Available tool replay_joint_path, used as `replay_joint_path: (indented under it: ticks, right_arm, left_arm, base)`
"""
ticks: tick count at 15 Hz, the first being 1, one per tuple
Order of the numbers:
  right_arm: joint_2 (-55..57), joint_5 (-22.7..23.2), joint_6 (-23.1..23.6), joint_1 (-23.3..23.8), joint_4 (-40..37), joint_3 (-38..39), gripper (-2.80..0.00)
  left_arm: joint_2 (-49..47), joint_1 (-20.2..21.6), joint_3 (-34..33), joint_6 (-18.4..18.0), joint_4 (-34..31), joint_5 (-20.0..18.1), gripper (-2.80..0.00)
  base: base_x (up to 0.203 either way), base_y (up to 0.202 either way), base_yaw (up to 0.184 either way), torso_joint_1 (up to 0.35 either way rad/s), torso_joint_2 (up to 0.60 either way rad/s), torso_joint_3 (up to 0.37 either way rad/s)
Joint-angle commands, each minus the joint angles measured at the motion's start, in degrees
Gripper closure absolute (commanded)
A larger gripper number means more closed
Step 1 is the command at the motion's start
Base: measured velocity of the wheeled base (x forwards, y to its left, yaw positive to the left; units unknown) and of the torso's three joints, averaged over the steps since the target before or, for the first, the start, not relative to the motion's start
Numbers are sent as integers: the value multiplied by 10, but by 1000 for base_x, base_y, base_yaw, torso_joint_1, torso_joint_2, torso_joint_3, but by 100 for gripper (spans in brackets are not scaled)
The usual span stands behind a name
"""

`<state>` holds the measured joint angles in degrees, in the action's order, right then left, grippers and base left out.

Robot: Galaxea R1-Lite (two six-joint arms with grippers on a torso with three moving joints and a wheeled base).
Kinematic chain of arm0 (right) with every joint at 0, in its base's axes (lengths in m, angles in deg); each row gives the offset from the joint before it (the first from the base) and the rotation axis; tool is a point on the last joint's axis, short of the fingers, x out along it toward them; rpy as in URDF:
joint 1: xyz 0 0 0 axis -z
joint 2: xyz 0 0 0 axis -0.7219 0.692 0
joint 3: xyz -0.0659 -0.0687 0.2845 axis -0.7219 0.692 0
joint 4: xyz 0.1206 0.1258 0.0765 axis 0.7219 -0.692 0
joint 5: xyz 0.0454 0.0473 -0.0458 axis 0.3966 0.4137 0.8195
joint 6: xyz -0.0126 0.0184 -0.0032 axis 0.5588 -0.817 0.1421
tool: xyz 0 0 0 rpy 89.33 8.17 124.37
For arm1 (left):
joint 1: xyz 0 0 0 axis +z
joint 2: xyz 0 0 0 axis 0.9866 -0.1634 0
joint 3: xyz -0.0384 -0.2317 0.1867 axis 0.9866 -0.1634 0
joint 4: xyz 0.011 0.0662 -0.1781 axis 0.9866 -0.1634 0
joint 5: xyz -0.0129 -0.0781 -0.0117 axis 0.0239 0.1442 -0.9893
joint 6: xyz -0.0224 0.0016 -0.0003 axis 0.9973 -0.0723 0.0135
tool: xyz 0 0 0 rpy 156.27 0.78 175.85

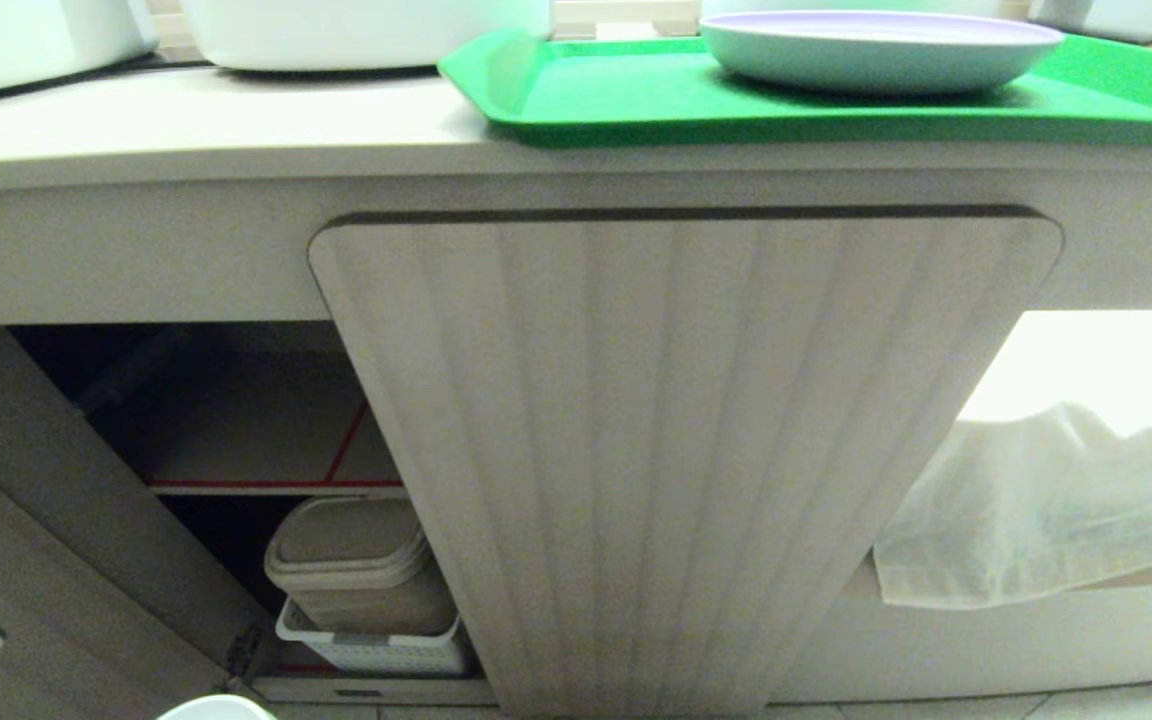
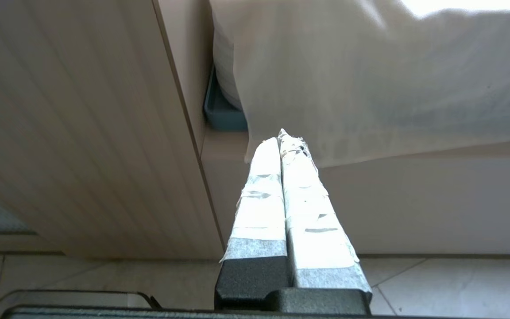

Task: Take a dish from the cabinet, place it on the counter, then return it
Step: Place it on the table

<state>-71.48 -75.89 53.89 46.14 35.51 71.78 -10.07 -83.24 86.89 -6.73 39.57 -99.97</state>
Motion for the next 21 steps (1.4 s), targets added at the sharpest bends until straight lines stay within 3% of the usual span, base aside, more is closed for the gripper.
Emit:
replay_joint_path:
  ticks: [1,5,21]
  right_arm:
    - [1,0,0,0,1,0,0]
    - [0,0,0,0,0,0,0]
    - [1,0,0,0,0,0,0]
  left_arm:
    - [0,0,1,1,-4,-2,0]
    - [0,0,2,1,-4,-2,0]
    - [-1,0,14,1,-4,-3,0]
  base:
    - [0,0,0,178,-554,-271]
    - [0,0,0,63,-524,-258]
    - [0,0,0,252,-497,-269]
